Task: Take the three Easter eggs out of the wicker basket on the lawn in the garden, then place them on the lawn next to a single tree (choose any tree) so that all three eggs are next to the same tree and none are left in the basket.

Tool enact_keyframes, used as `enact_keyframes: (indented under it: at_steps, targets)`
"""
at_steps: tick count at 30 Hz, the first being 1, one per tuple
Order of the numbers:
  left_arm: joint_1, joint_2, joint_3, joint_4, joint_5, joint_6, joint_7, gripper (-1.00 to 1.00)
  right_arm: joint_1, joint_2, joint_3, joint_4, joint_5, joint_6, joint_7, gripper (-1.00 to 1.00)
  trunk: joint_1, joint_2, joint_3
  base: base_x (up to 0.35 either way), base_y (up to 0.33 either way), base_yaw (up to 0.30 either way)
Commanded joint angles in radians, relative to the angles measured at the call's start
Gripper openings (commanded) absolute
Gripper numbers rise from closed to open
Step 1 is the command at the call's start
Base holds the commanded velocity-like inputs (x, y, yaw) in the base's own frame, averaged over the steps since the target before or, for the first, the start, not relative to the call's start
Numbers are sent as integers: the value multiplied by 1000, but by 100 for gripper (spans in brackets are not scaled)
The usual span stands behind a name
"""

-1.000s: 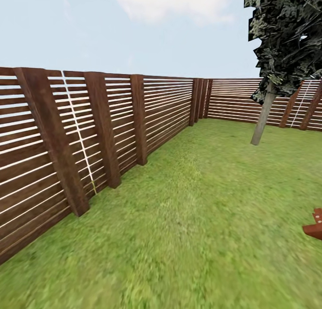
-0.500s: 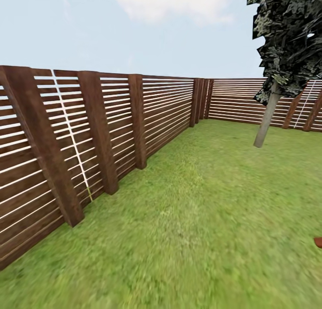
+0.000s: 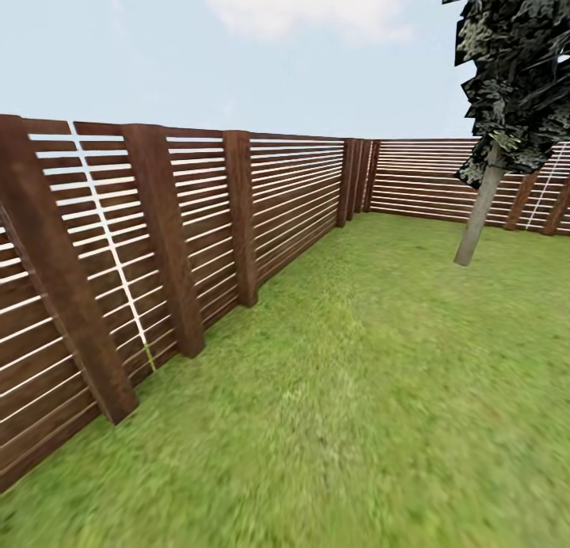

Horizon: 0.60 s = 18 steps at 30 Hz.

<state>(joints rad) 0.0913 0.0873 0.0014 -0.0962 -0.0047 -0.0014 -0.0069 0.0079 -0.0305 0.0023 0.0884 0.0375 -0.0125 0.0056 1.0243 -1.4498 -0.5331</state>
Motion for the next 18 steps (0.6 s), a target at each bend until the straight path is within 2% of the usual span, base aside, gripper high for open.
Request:
enact_keyframes:
  at_steps: [1, 11, 18]
  targets:
    - [1, 0, 0, -2, -1, 0, -1, 100, 0, 0, 0, 1, 4, -2, 1, 100, 1, 0, 0, 334, 0, -92]
    - [1, 0, 0, -2, 0, 0, -1, 100, 0, 1, 0, 0, 4, -3, 1, 100, 1, 0, 0, 334, 0, -236]
    - [1, 0, 0, -2, -1, 0, -1, 100, 0, 1, 1, 1, 4, -1, 1, 100, 1, 0, 0, 334, 0, -34]
